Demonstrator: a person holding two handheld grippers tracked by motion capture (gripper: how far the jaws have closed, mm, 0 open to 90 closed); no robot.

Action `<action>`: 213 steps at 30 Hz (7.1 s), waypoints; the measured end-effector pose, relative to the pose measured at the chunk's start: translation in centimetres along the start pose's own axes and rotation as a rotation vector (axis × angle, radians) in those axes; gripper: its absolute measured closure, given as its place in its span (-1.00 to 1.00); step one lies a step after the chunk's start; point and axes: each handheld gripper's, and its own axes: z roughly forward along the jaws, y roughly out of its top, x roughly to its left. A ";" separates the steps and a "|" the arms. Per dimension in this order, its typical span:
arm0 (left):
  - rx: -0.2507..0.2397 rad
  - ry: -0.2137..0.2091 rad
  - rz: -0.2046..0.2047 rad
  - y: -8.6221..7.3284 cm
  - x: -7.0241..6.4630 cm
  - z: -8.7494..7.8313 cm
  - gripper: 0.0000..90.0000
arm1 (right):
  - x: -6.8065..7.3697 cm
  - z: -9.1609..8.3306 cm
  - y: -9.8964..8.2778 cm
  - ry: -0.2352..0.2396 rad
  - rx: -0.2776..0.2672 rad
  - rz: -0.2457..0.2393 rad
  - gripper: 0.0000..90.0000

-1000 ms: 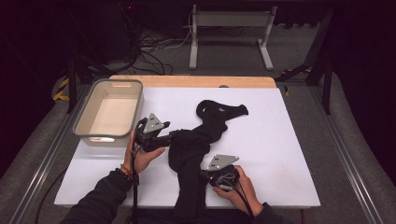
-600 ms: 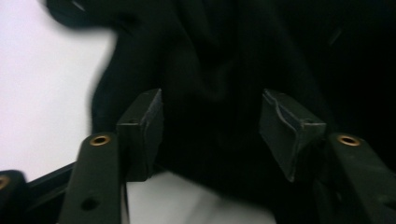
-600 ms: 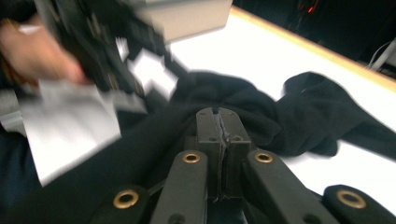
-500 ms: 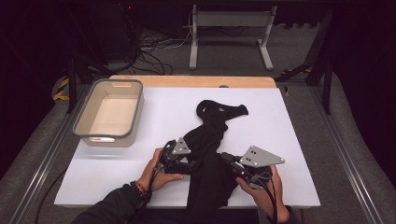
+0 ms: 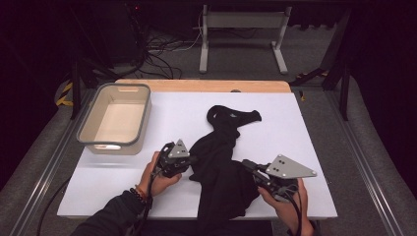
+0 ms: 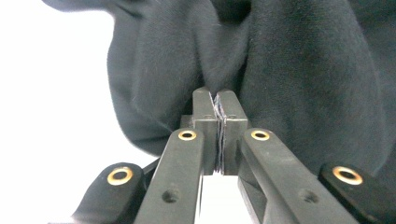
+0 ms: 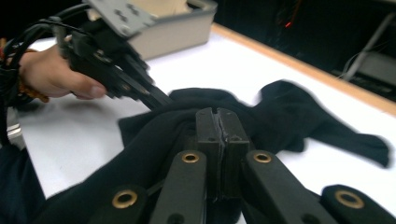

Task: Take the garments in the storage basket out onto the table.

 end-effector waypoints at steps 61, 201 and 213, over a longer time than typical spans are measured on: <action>-0.029 -0.117 -0.033 -1.3 1.3 -0.5 0.95 | -3.8 10.8 -2.7 0.064 0.254 -0.018 1.00; -0.103 -0.005 0.011 1.0 -0.1 -0.4 -0.19 | -11.4 12.1 -2.0 -0.184 0.220 0.134 0.28; 0.080 -0.189 0.055 -2.4 -3.9 2.4 -0.36 | -11.0 15.6 -5.4 -0.190 0.375 0.236 0.11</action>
